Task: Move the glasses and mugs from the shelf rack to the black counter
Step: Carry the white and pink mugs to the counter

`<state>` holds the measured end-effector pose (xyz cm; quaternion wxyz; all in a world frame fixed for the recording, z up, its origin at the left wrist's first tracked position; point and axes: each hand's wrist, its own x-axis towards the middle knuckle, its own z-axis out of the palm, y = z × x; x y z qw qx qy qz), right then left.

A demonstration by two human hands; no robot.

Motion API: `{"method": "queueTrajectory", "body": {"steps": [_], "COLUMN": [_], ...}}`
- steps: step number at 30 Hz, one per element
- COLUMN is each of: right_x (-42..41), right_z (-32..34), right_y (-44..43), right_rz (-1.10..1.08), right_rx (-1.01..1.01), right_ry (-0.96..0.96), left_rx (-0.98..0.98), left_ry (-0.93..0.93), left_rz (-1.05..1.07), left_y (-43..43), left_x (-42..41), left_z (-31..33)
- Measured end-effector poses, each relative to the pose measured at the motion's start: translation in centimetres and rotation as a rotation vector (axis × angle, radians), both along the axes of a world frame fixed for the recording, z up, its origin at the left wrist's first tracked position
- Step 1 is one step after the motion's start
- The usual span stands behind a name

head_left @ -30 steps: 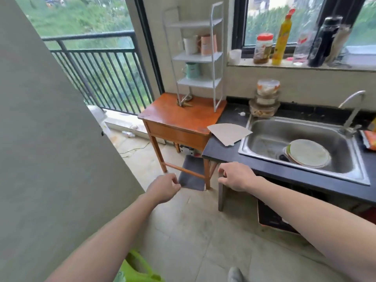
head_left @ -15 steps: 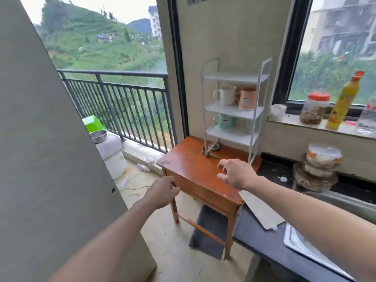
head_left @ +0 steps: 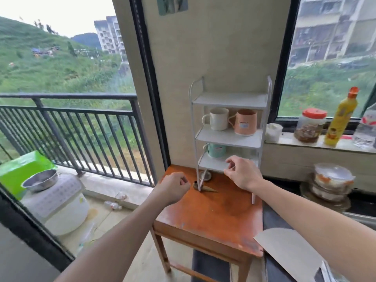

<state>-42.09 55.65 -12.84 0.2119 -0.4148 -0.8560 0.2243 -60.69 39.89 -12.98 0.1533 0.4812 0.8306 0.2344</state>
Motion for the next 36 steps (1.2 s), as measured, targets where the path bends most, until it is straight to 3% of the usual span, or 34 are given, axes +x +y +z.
{"method": "queueTrajectory", "body": {"steps": [9,16,29,36], "right_x": [-8.4,-14.6,-12.9,-9.7], "right_z": [0.8,0.2,-1.3,-0.8], "right_y": [12.3,20.1,20.6,20.0], "right_rz": [-0.201,-0.326,-0.305,-0.406], "right_rx": [-0.153,-0.085,-0.090,-0.160], "right_ry": [0.310,0.371,0.606,0.639], "left_rx": [0.053,0.064,0.312,0.372], "left_ry": [-0.034,-0.001,0.012,-0.086], "left_rz": [-0.078,-0.084,-0.195,0.030], "left_y": [10.1,15.8,24.8,32.0], "left_x": [-5.2,-9.6,-8.6,-8.2], "left_z": [-1.2,0.3,1.4,2.2]}}
